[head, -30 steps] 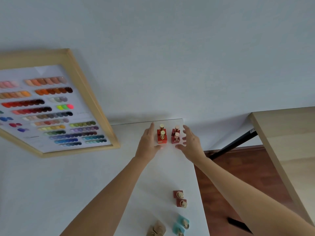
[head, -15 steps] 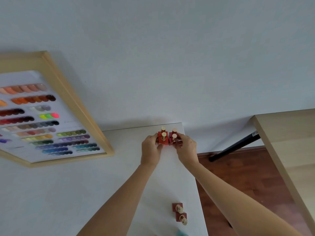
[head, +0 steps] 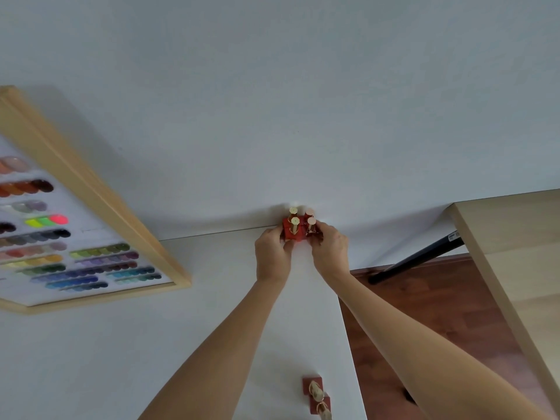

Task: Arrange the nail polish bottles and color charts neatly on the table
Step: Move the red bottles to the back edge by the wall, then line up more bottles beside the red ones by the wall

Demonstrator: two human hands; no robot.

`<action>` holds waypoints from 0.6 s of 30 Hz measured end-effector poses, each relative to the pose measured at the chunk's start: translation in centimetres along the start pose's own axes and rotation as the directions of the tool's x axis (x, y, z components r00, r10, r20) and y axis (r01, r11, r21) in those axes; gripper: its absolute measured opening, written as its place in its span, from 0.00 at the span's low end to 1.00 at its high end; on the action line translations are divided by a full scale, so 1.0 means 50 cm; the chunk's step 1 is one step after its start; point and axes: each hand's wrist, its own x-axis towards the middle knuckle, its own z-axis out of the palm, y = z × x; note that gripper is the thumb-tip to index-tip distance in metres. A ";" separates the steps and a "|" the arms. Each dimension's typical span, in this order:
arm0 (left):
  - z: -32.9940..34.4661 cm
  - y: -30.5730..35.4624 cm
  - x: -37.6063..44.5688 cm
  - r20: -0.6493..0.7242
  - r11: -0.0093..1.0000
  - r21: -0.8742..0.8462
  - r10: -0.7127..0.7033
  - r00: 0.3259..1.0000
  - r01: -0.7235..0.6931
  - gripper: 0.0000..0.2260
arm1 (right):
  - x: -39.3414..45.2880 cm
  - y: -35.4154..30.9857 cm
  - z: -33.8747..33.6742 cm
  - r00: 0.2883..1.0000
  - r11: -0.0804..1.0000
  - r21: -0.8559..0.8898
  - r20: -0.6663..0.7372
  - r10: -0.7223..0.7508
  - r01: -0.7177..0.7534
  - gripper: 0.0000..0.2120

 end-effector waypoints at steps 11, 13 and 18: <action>0.006 0.009 0.011 0.024 0.999 0.044 -0.002 1.000 0.001 0.03 | 0.011 0.007 -0.010 1.000 1.000 -0.012 0.013 -0.014 0.015 0.06; 0.003 0.011 0.010 0.035 0.998 0.055 -0.011 0.999 0.009 0.02 | 0.012 0.005 -0.014 0.999 1.000 -0.013 0.032 -0.005 0.005 0.04; -0.025 0.007 -0.021 0.100 0.996 0.069 -0.054 0.993 0.047 0.09 | -0.007 0.015 -0.030 0.994 0.997 -0.017 0.079 0.075 -0.073 0.06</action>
